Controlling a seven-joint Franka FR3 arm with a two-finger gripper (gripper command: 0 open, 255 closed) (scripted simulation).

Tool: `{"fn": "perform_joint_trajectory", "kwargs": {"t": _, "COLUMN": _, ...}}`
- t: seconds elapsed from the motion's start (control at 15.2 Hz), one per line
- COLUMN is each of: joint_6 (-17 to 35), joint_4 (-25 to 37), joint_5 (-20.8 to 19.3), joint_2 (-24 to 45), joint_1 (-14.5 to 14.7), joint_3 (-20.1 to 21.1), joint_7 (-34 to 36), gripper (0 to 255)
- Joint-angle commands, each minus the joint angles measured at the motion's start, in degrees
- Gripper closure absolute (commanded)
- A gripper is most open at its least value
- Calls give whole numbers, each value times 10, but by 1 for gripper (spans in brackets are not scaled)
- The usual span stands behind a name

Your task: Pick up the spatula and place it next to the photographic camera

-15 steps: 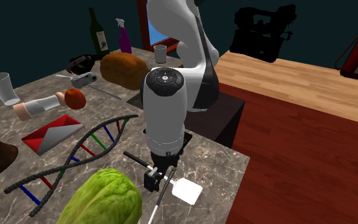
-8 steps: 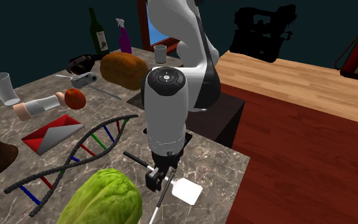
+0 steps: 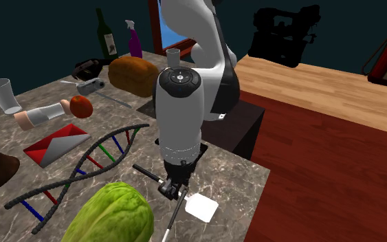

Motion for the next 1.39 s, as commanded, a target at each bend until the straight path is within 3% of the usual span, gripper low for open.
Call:
{"fn": "perform_joint_trajectory", "kwargs": {"t": 0.0, "joint_6": -9, "joint_4": 5, "joint_5": 6, "joint_2": -5, "joint_1": -5, "joint_3": 1, "joint_7": -5, "gripper": 255}}
{"fn": "perform_joint_trajectory", "kwargs": {"t": 0.33, "joint_6": -26, "joint_4": 14, "joint_5": 16, "joint_2": -17, "joint_1": -8, "joint_3": 7, "joint_7": -12, "gripper": 255}}
{"fn": "perform_joint_trajectory", "kwargs": {"t": 0.4, "joint_6": -26, "joint_4": 14, "joint_5": 16, "joint_2": -17, "joint_1": -8, "joint_3": 7, "joint_7": -12, "gripper": 0}}
{"fn": "perform_joint_trajectory", "kwargs": {"t": 0.59, "joint_6": -31, "joint_4": 3, "joint_5": 32, "joint_2": -43, "joint_1": -39, "joint_3": 7, "joint_7": -50, "gripper": 0}}
{"fn": "perform_joint_trajectory", "kwargs": {"t": 1.32, "joint_6": 15, "joint_4": -22, "joint_5": 4, "joint_2": -14, "joint_1": -31, "joint_3": -8, "joint_7": -32, "gripper": 0}}
